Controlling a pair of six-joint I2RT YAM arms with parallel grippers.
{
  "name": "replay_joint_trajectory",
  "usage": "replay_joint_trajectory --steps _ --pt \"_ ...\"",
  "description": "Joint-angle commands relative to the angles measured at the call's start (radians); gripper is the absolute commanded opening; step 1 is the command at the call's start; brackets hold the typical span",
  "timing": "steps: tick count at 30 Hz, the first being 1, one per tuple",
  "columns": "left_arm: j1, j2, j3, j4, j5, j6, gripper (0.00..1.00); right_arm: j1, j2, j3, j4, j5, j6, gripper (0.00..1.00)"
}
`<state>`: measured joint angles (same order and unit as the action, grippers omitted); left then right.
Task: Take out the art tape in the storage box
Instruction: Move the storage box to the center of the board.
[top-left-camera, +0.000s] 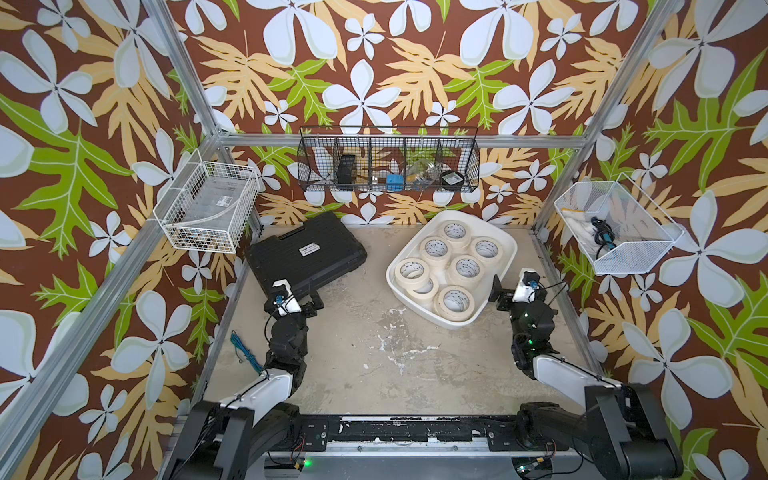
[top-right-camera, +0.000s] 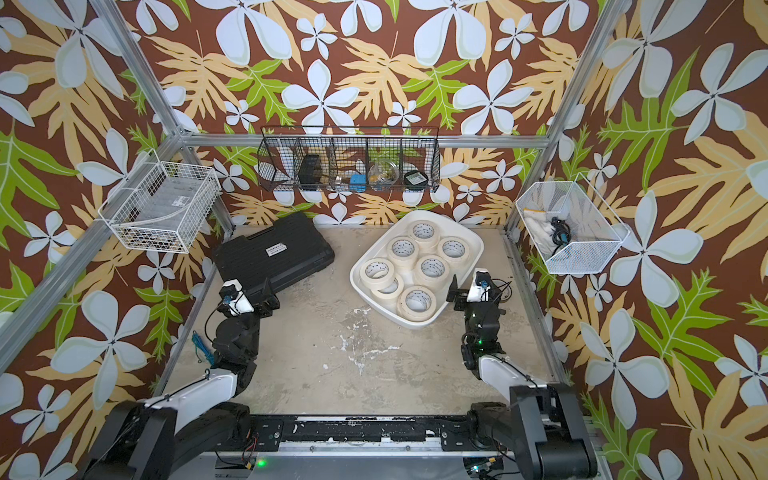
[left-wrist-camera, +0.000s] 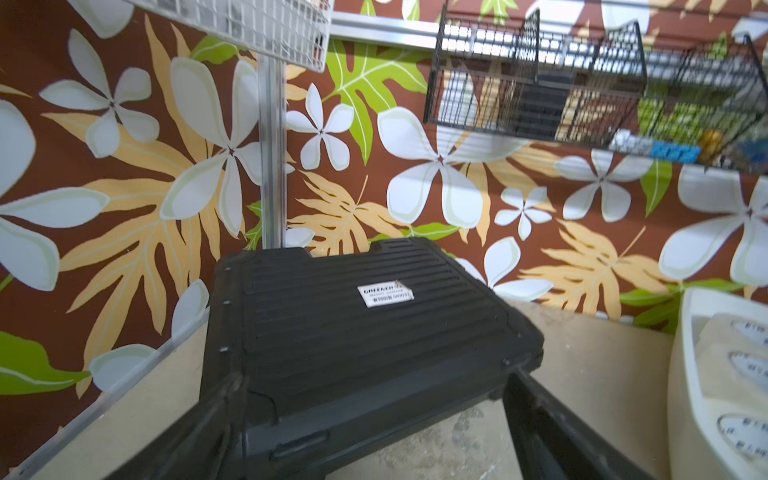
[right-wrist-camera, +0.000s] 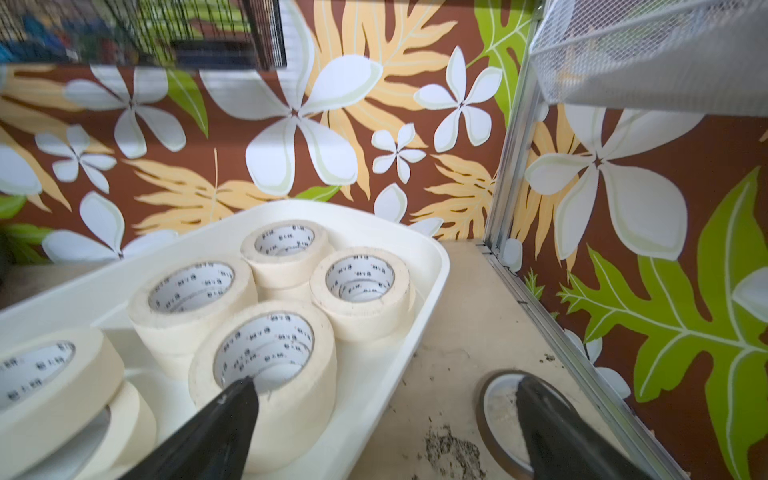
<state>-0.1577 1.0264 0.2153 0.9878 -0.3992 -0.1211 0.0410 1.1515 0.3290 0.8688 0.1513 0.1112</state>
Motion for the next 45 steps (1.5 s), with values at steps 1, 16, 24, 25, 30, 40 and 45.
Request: replay_joint_trajectory --steps 1,16,24,25,30,40,45 --pt "-0.003 -0.100 0.127 -0.396 -0.037 -0.170 1.00 0.000 -0.093 0.129 -0.450 0.026 0.221 0.99" --pt "-0.002 -0.207 0.460 -1.130 0.575 -0.473 1.00 0.000 -0.174 0.351 -1.145 -0.229 0.430 0.92" --pt "-0.003 -0.200 0.485 -1.313 0.684 -0.370 0.99 -0.001 0.025 0.404 -1.126 -0.235 0.419 0.81" --pt "-0.002 -0.201 0.487 -1.321 0.686 -0.361 0.99 -0.001 0.041 0.411 -1.119 -0.230 0.418 0.80" --pt "-0.002 -0.204 0.490 -1.326 0.723 -0.350 0.99 0.000 0.128 0.450 -1.079 -0.230 0.418 0.71" --pt "-0.002 -0.203 0.481 -1.327 0.757 -0.333 0.98 -0.003 0.307 0.538 -1.053 -0.242 0.393 0.52" --pt "-0.002 -0.198 0.480 -1.326 0.764 -0.331 0.98 -0.004 0.359 0.549 -1.048 -0.274 0.388 0.35"
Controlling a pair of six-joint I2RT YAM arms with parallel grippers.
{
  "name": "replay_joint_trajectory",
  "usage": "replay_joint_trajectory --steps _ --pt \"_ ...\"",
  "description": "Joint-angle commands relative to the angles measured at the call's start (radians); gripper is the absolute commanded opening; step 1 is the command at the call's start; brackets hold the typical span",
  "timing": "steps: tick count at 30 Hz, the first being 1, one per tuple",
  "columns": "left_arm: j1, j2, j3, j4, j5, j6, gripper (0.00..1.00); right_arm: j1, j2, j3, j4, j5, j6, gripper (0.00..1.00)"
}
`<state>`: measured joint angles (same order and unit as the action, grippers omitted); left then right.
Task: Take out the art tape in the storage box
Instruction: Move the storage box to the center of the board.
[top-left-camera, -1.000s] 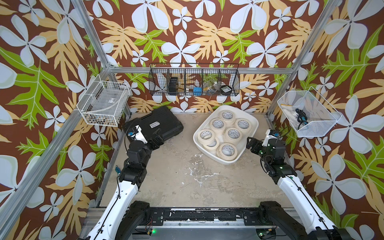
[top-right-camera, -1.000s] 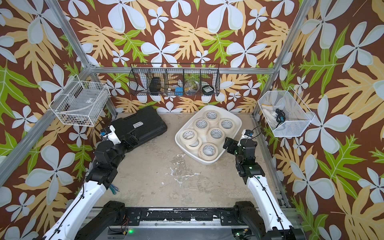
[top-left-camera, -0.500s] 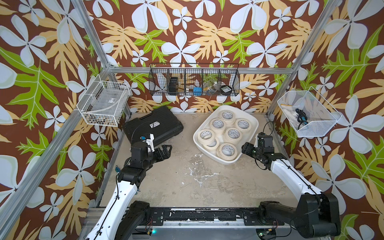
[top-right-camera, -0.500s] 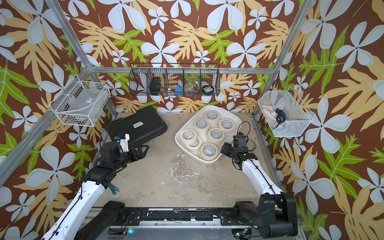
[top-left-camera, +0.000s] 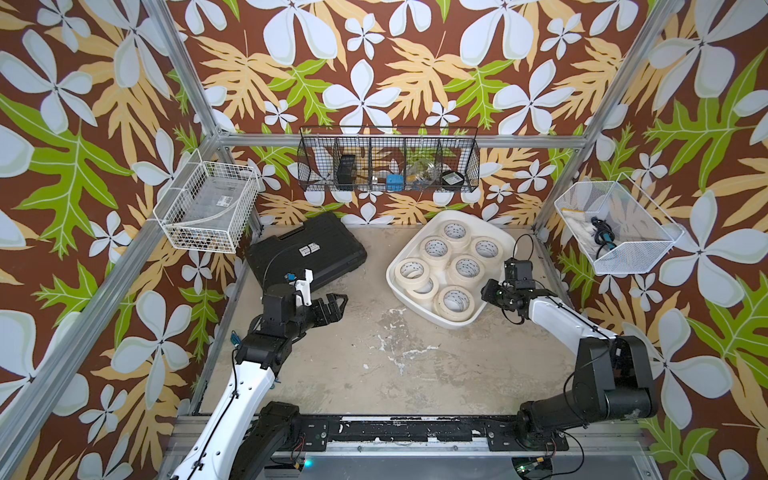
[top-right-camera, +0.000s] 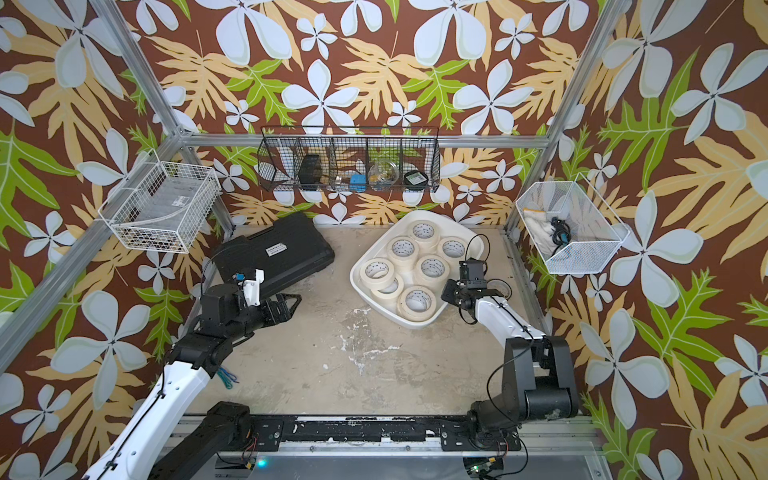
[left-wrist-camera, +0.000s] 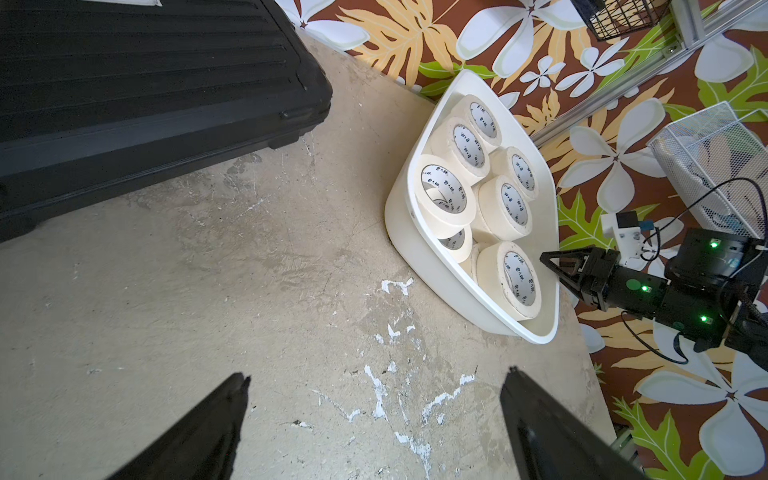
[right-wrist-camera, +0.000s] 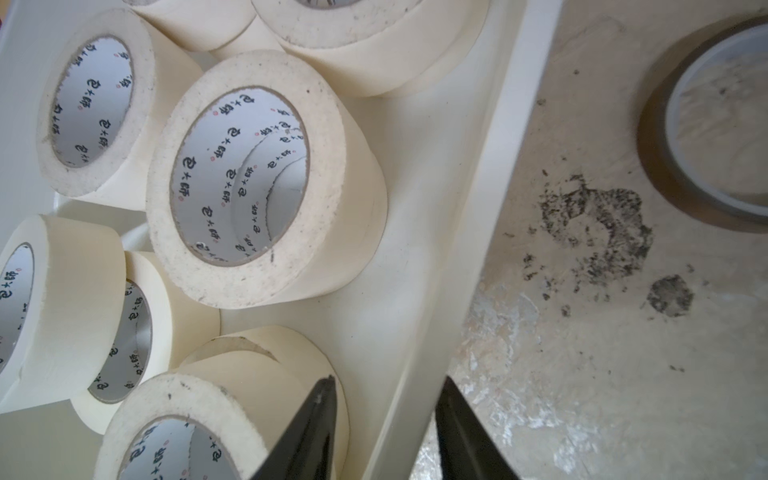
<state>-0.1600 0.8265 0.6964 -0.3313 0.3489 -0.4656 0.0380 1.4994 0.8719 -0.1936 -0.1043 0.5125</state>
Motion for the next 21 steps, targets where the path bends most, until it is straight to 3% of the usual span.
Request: replay_joint_trajectory --steps 1,10,13,21 --pt "0.000 0.002 -0.001 -0.008 0.017 0.016 0.98 -0.001 0.012 0.001 0.018 -0.021 -0.016 0.31" --pt "-0.001 0.038 0.019 -0.009 0.053 0.020 0.97 0.009 -0.031 -0.061 0.012 -0.040 -0.032 0.08" --pt "-0.016 0.060 0.040 -0.006 0.052 0.026 0.97 0.024 -0.059 -0.091 0.004 -0.042 -0.034 0.06" --pt "-0.246 0.194 0.157 0.002 -0.106 0.033 0.94 0.090 -0.116 -0.137 0.006 -0.040 -0.004 0.05"
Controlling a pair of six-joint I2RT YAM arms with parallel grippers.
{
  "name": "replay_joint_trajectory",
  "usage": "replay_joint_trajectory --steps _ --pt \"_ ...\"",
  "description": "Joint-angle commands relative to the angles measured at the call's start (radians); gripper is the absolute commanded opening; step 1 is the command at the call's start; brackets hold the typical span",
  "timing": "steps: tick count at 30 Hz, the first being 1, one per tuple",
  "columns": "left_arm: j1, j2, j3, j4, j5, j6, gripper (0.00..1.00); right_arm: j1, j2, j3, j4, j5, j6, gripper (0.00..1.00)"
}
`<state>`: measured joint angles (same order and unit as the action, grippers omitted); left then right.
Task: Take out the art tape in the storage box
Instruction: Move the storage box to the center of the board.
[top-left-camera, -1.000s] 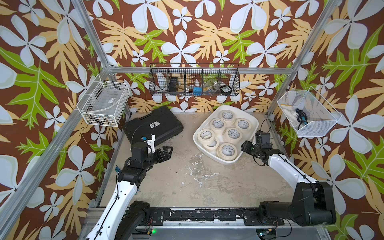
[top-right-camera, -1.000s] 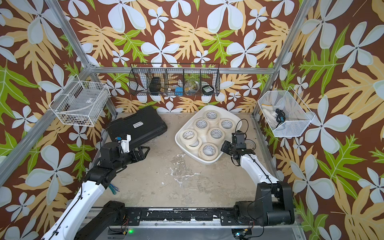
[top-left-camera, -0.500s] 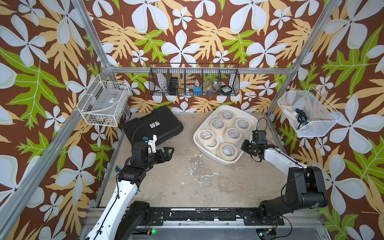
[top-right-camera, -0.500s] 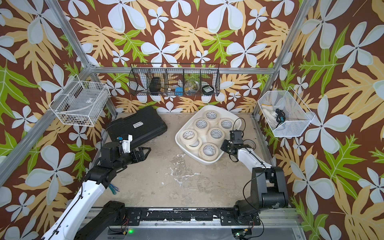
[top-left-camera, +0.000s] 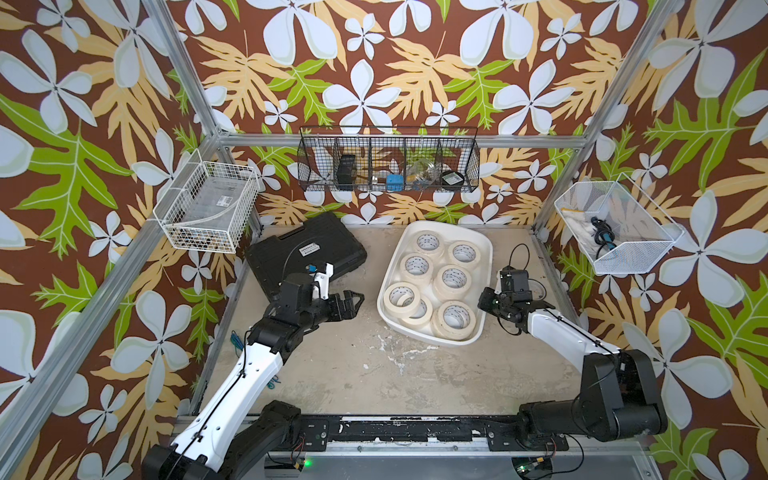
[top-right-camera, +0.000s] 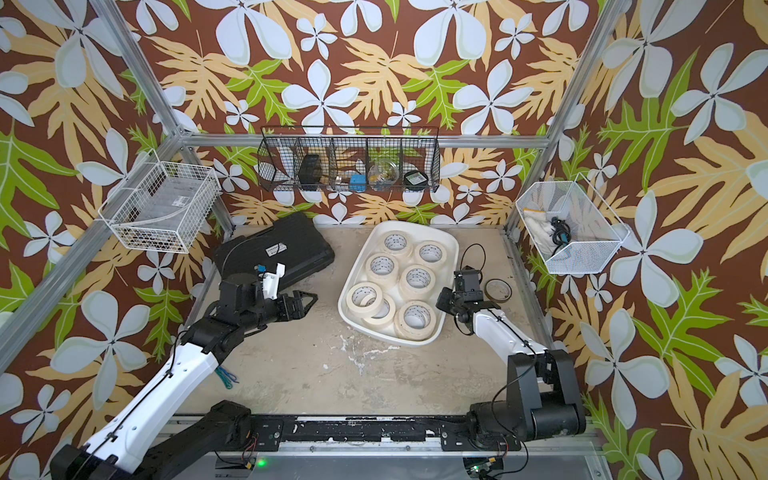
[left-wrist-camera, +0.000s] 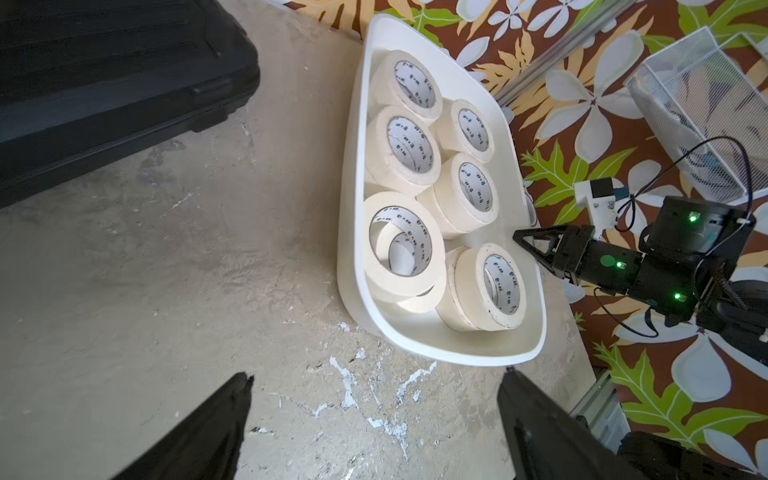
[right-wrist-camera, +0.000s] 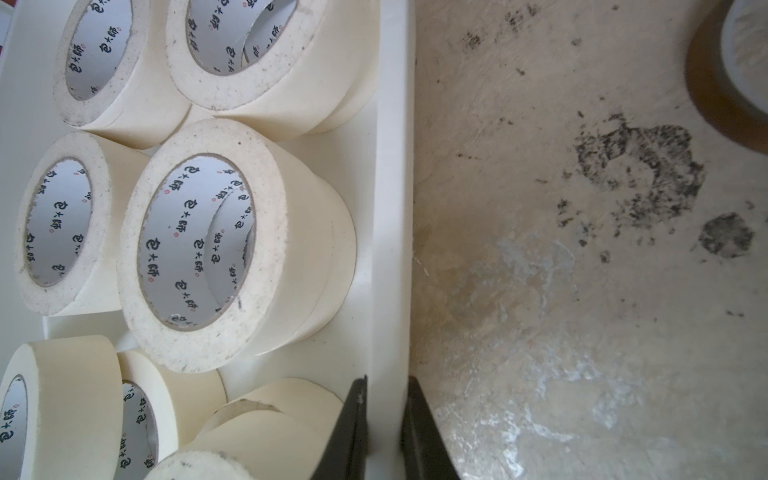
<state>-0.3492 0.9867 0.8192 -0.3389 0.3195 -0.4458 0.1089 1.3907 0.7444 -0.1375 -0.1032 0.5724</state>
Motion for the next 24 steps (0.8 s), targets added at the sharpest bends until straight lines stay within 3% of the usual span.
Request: replay_joint_trajectory --steps 1,5,11,21,24 --pt "-0.094 0.062 0.055 0.009 -0.105 0.015 0.93 0.035 -0.008 -0.009 -0.048 -0.035 -0.060 0.05" --pt "-0.233 0.176 0.132 0.005 -0.200 0.020 0.90 0.092 0.008 0.014 -0.059 -0.027 -0.049 0.06" --pt "-0.331 0.345 0.193 0.003 -0.284 0.019 0.77 0.129 0.012 0.026 -0.043 -0.021 -0.034 0.06" --pt "-0.385 0.543 0.239 -0.002 -0.384 0.016 0.58 0.182 0.054 0.072 -0.035 -0.028 -0.017 0.07" --pt "-0.388 0.582 0.242 0.004 -0.399 0.014 0.56 0.183 0.050 0.079 -0.039 -0.029 -0.020 0.12"
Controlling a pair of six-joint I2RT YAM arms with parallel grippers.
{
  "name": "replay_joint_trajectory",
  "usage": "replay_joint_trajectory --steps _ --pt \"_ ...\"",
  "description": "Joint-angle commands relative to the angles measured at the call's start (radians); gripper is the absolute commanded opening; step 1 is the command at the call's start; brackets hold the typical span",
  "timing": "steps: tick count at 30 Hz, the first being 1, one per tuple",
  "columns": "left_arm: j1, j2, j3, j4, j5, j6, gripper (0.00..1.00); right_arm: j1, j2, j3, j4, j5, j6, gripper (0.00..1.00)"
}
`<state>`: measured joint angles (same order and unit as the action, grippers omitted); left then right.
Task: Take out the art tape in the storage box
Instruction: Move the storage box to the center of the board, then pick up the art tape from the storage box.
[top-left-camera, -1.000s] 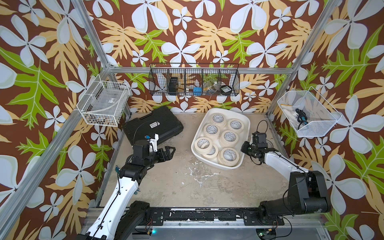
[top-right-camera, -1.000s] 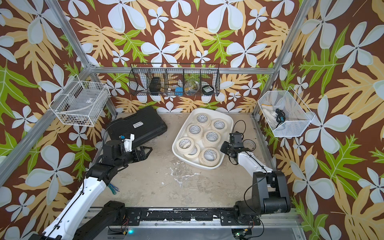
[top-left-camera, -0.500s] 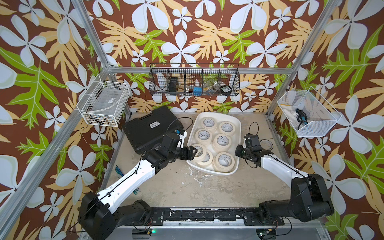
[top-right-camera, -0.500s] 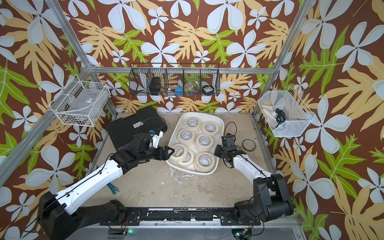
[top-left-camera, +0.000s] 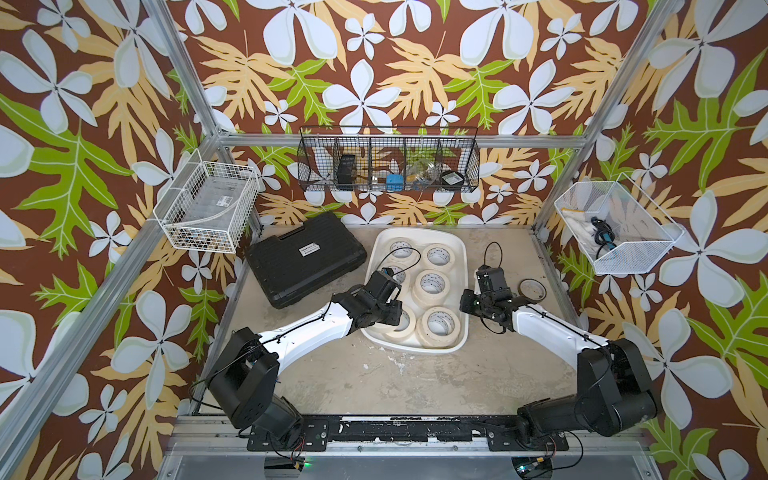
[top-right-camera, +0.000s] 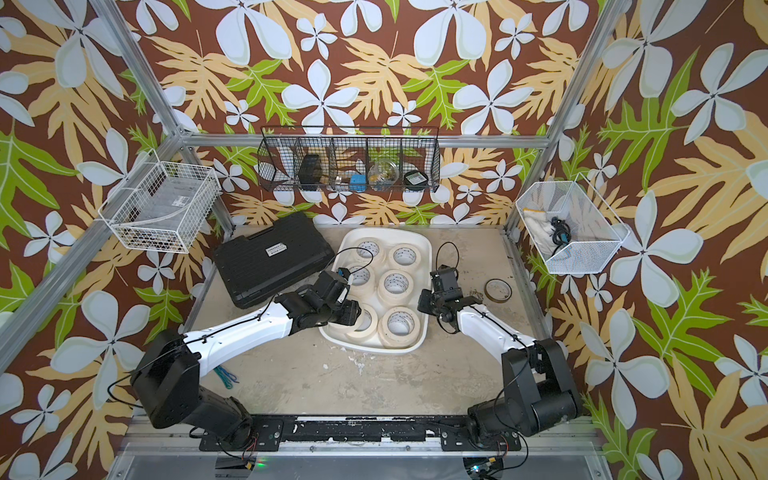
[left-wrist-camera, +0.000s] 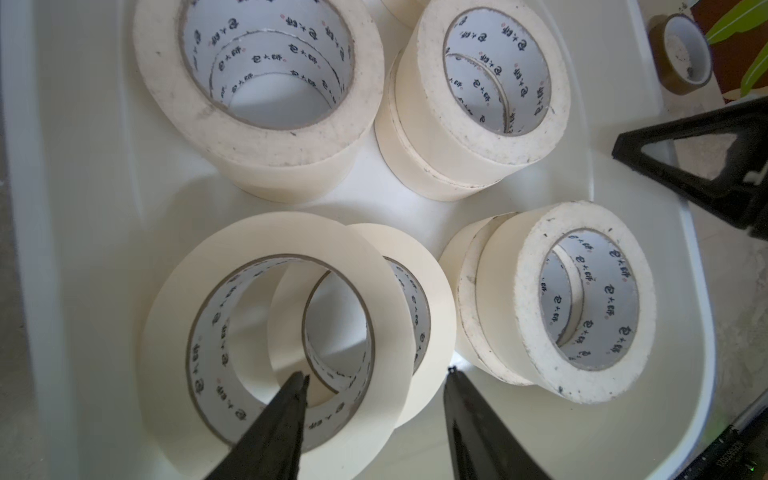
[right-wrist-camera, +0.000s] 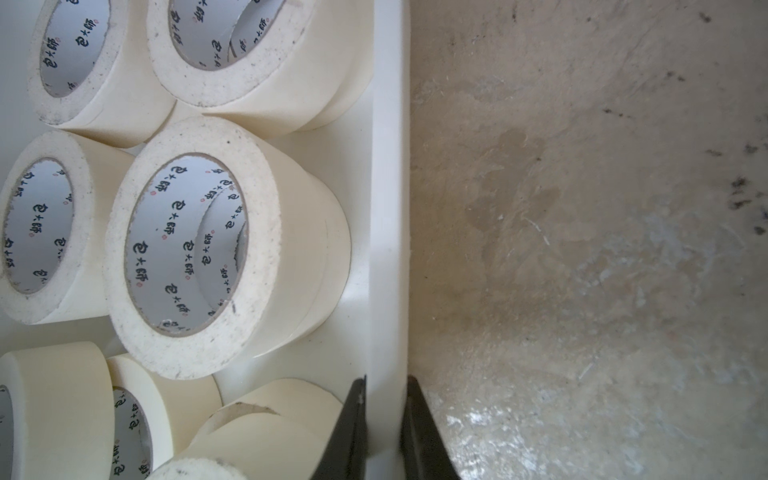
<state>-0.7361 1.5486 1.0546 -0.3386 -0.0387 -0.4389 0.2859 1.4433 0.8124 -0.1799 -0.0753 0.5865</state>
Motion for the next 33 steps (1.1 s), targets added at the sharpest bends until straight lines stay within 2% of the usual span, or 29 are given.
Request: replay_joint_trajectory --steps 1,5,7,15,19,33 --pt "-0.003 0.038 0.013 0.003 -0.044 0.010 0.55 0.005 -0.005 0.014 -0.001 -0.058 -0.034 0.16" --pt "-0.023 0.095 0.036 0.004 -0.074 0.018 0.51 0.005 -0.019 0.028 -0.025 -0.052 -0.045 0.29" --pt "-0.030 0.115 0.048 0.004 -0.081 0.020 0.49 0.005 -0.032 0.034 -0.039 -0.049 -0.050 0.31" --pt "-0.055 0.169 0.085 -0.003 -0.117 0.034 0.44 0.004 -0.115 0.041 -0.093 -0.025 -0.070 0.34" --pt "-0.068 0.163 0.099 -0.024 -0.144 0.030 0.53 0.005 -0.150 0.041 -0.119 -0.020 -0.078 0.35" --pt "-0.068 0.090 0.130 -0.081 -0.149 0.013 0.57 0.007 -0.196 0.004 -0.113 -0.060 -0.077 0.36"
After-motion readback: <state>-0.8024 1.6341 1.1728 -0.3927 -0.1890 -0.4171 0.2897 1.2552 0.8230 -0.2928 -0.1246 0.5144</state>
